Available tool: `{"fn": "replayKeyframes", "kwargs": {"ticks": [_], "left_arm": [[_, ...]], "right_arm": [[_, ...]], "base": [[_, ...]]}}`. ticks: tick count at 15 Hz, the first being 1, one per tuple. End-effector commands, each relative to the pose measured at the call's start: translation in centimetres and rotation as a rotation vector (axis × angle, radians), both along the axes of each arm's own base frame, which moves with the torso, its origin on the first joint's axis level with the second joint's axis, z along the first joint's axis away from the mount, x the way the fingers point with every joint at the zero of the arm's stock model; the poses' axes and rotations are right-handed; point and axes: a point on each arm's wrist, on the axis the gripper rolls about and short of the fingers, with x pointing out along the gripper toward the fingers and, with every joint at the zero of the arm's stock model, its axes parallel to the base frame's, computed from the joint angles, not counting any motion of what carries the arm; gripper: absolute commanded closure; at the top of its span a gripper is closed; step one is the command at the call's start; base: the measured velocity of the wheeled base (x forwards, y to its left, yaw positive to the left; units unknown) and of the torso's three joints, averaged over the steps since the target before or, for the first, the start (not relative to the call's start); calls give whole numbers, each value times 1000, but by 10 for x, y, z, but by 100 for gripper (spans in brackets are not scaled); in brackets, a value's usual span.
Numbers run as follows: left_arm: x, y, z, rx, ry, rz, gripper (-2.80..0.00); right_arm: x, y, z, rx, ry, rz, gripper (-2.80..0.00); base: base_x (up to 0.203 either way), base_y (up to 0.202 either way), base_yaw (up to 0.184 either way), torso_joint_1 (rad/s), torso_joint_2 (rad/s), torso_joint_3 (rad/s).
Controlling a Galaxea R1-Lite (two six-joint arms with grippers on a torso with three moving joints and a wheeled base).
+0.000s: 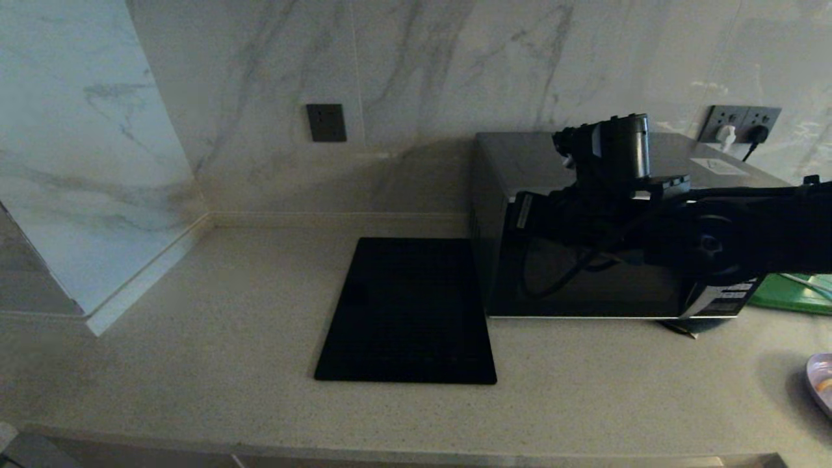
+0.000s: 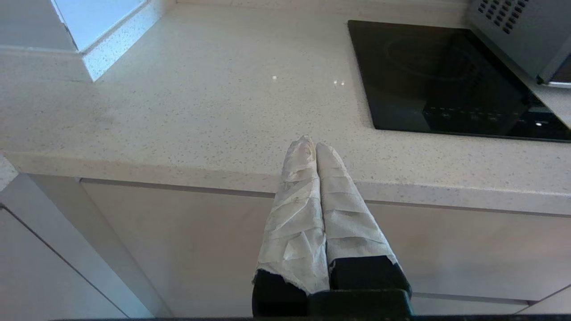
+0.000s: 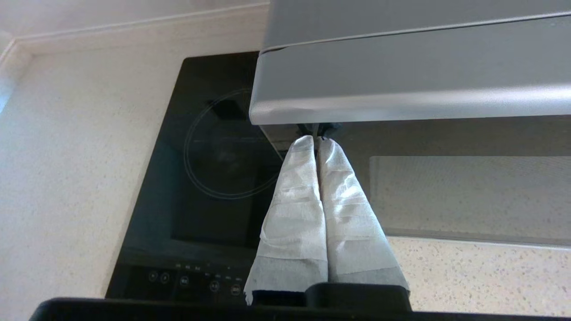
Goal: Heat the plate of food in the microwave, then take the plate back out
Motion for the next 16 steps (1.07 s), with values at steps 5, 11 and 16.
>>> {"fn": "replayKeyframes", "kwargs": {"ticks": [5, 11, 16], "left_arm": [[0, 0, 0, -1, 1, 1, 0], [0, 0, 0, -1, 1, 2, 0], [0, 0, 0, -1, 1, 1, 0]], "right_arm": [[6, 2, 7, 8, -35, -36, 0], [-41, -24, 42, 25, -84, -48, 0], [-123, -87, 80, 21, -148, -103, 0]], "base": [[0, 0, 0, 0, 0, 0], [0, 0, 0, 0, 0, 0], [0, 0, 0, 5, 3, 0]]}}
